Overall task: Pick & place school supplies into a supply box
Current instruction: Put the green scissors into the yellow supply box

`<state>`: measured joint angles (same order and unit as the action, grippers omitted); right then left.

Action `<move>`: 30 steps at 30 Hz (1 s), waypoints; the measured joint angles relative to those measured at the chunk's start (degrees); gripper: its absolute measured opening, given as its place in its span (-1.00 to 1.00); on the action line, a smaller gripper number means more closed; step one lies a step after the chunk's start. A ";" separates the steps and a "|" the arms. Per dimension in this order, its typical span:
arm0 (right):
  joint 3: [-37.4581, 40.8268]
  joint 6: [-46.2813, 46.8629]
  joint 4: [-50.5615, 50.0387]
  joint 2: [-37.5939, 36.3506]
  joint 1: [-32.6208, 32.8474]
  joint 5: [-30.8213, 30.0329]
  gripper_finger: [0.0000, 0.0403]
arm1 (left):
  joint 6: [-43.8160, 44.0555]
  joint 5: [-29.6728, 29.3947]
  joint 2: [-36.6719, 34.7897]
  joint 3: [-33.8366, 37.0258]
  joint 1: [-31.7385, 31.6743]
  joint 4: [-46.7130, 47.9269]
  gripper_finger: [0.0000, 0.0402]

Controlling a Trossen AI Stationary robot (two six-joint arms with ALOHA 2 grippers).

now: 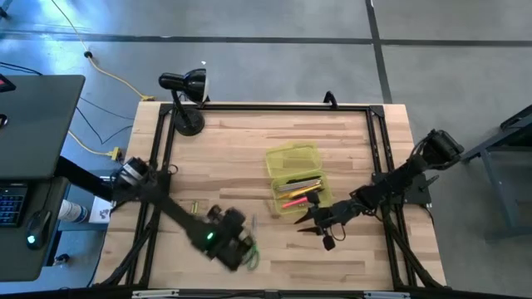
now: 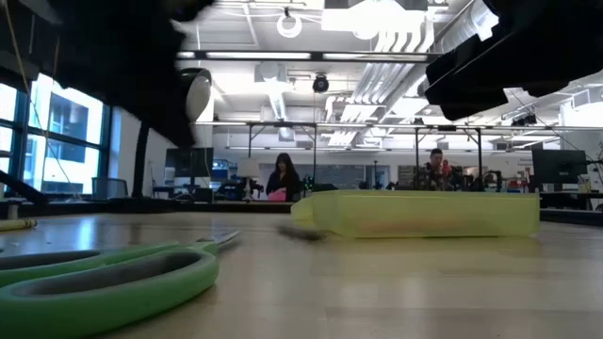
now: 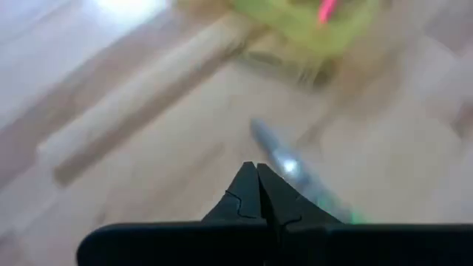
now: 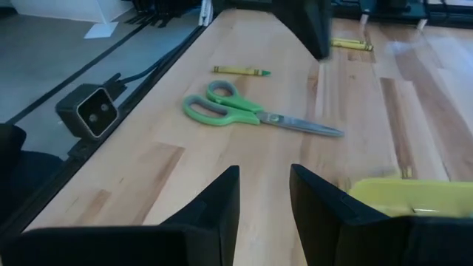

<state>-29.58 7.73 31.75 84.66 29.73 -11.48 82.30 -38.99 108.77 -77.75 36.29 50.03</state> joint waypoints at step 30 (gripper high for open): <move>-0.02 13.24 -5.73 0.00 7.43 -16.72 -0.51 | -9.64 19.17 0.14 -0.20 -15.66 -4.95 -0.55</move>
<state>-29.61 20.97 26.03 84.66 37.17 -28.20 72.66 -19.82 108.91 -77.95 20.63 45.08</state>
